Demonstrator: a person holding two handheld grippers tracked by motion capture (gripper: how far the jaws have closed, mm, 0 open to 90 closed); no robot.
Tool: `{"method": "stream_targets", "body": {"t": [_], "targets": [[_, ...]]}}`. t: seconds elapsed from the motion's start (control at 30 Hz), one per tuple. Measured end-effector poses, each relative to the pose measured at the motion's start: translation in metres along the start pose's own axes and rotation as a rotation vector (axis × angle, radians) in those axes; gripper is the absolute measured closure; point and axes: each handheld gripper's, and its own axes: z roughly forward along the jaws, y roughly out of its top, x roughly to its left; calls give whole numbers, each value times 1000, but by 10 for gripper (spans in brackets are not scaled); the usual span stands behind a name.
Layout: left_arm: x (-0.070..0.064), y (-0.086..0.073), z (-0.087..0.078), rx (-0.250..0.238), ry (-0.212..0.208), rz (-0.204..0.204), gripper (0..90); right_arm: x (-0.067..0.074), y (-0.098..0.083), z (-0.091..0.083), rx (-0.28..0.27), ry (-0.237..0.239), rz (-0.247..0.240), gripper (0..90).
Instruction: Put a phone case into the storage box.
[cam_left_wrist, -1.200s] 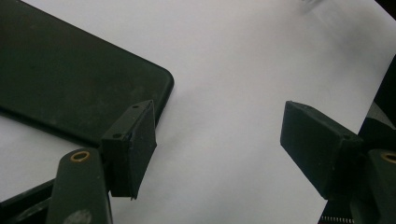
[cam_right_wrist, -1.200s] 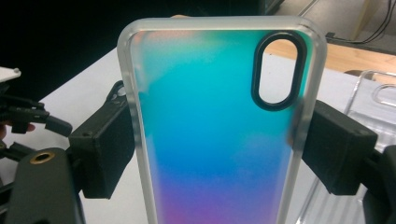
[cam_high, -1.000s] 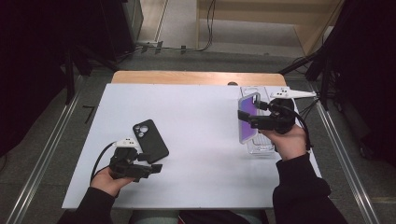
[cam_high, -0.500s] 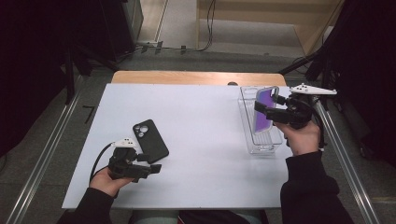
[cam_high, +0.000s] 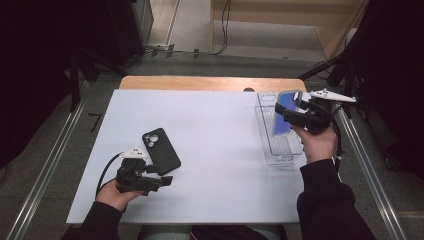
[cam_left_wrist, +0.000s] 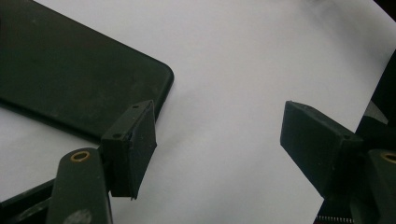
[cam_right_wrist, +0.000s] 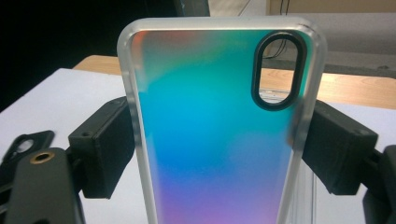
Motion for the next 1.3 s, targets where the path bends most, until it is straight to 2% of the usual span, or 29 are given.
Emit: {"method": "stream_targets", "body": {"t": [0.17, 0.23, 0.43, 0.63, 0.87, 0.93, 1.07, 1.3], "targets": [[1, 0, -1, -13, 3, -4, 269, -4, 7, 16, 11, -16, 22, 155], [2, 0, -2, -16, 5, -4, 270, -3, 14, 21, 19, -38, 2, 155], [1, 0, 0, -14, 8, -1, 270, 0, 32, 33, 14, -64, -32, 155], [0, 1, -2, -23, 1, 8, 270, -5, 48, 45, 22, -56, -13, 155], [-1, 0, 0, -9, 0, 9, 270, -10, 64, 59, 18, -94, -15, 155], [0, 0, -1, -13, -3, 9, 270, -12, 66, 65, 17, -112, -23, 155], [0, 0, -1, -15, 0, 6, 270, -20, 64, 79, 15, -137, -3, 155], [3, -1, -2, -18, 7, -2, 271, -28, 55, 104, 37, -148, 24, 154]]}}
